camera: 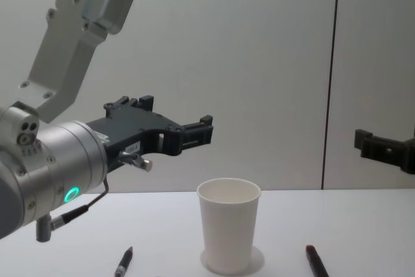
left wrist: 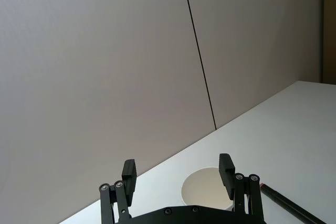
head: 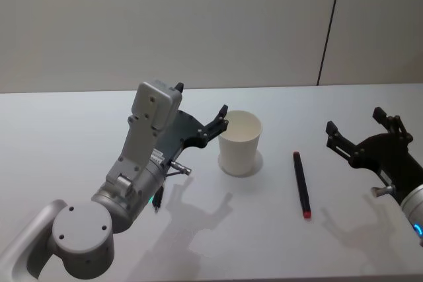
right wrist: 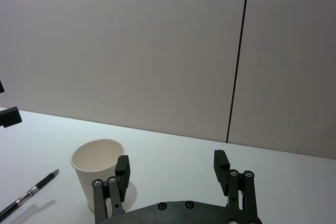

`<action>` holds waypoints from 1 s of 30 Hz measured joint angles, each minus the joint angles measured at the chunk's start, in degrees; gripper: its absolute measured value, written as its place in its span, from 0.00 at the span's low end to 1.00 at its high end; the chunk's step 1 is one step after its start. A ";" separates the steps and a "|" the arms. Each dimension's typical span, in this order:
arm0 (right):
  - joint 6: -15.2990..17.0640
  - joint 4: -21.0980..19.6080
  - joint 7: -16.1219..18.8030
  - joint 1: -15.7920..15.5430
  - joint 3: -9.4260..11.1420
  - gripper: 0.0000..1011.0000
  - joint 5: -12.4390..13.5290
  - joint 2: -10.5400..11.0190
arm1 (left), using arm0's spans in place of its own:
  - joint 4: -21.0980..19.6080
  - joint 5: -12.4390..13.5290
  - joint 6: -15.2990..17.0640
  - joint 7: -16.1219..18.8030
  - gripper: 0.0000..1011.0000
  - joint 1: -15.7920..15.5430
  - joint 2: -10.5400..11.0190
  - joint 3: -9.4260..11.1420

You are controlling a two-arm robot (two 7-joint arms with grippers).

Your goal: Place the pen into the pen holder.

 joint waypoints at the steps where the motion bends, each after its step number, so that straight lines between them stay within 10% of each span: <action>1: 0.00 0.00 0.00 0.00 0.00 0.99 0.00 0.00 | 0.00 0.00 0.00 0.00 0.99 0.00 0.00 0.00; 30: 0.00 0.00 0.00 0.00 0.00 0.99 0.00 0.00 | 0.00 0.00 0.00 0.01 0.99 0.00 0.00 0.00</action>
